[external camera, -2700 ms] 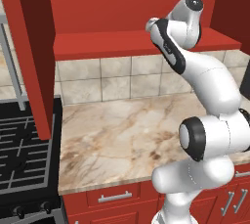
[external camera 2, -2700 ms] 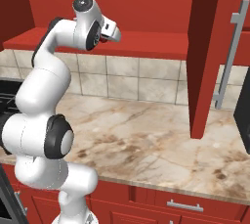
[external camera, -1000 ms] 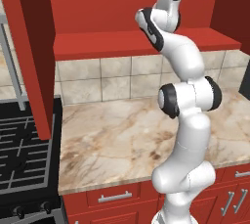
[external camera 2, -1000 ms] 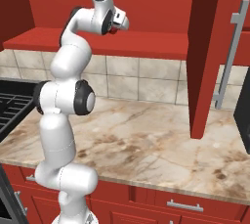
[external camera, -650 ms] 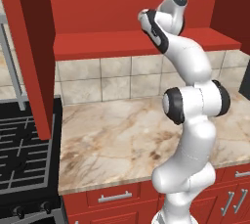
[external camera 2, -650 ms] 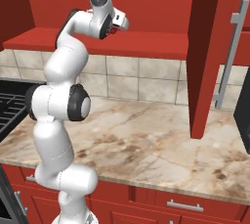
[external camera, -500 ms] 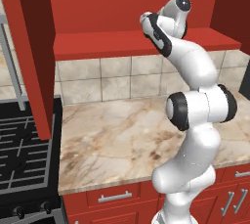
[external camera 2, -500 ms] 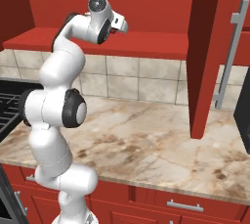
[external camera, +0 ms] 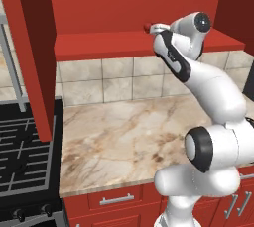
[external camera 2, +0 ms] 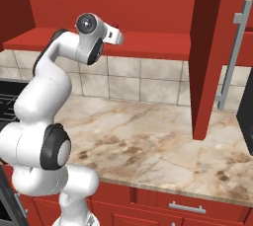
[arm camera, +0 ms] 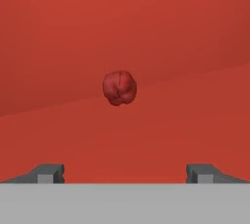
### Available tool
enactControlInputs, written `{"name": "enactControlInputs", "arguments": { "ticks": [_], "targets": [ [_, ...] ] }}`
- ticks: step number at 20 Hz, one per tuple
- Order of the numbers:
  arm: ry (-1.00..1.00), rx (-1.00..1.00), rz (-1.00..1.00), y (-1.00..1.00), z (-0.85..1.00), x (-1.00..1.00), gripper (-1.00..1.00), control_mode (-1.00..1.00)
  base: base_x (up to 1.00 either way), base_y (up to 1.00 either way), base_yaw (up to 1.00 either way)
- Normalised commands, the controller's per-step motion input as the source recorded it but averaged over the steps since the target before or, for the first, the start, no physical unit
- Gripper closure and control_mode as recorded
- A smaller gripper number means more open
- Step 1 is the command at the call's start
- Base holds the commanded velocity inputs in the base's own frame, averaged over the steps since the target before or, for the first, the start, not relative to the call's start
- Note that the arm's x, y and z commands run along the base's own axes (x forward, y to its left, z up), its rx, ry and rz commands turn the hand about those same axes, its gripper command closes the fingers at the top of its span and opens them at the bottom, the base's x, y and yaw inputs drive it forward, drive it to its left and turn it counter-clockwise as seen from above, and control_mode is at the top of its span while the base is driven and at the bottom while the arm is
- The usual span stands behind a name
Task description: Pick the bell pepper from the counter and place it in the cabinet. Then close the cabinet.
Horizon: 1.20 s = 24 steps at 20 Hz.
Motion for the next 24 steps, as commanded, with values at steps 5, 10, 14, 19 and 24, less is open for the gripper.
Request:
{"name": "enactControlInputs", "arguments": {
  "ticks": [5, 10, 14, 19, 24],
  "targets": [
    [0.00, 0.00, 0.01, -0.19, 0.21, -1.00, -1.00, -1.00, 0.00, 0.00, 0.00],
    [0.12, 0.01, 0.00, -0.22, -0.02, -1.00, -1.00, -1.00, 0.00, 0.00, 0.00],
    [0.16, 0.01, 0.00, -0.19, -0.14, -1.00, -1.00, -1.00, 0.00, 0.00, 0.00],
    [0.20, 0.01, 0.00, -0.25, -0.22, -0.95, -1.00, -1.00, 0.00, 0.00, 0.00],
    [0.20, 0.03, 0.00, -0.39, -0.55, -0.44, -1.00, -1.00, 0.00, 0.00, 0.00]
  ]
}}
